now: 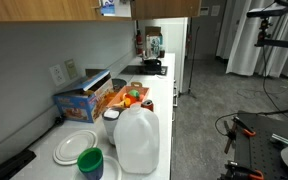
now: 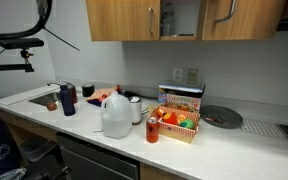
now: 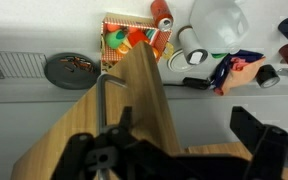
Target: Close the open upper cabinet door.
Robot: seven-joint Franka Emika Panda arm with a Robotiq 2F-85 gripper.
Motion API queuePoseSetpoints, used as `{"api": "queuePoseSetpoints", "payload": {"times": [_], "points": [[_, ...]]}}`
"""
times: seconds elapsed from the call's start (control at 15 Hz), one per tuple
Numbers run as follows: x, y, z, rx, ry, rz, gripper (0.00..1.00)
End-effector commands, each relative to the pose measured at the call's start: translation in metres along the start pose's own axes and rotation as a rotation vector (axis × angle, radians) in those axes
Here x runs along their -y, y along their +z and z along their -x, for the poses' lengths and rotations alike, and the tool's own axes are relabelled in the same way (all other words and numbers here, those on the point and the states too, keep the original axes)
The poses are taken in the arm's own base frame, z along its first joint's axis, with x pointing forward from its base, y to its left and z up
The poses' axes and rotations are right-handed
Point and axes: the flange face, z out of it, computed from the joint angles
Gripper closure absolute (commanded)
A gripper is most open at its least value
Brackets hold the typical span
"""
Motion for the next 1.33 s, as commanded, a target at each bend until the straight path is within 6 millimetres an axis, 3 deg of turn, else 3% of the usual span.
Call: {"api": "queuePoseSetpoints", "payload": {"times": [0.0,0.4,0.47,0.87,1.27], "points": [[-0.001,-0.001,0.0,0.001,0.0,-0.001,0.0],[-0.001,0.002,-0.002,-0.044,-0.028,-0.015,0.0],[-0.014,0.001,0.004,-0.066,-0.024,-0.023,0.0],[-0.02,0.011,-0.002,-0.155,-0.047,-0.106,0.0],[-0.014,0.042,-0.007,-0.184,-0.069,-0.223,0.0]]}}
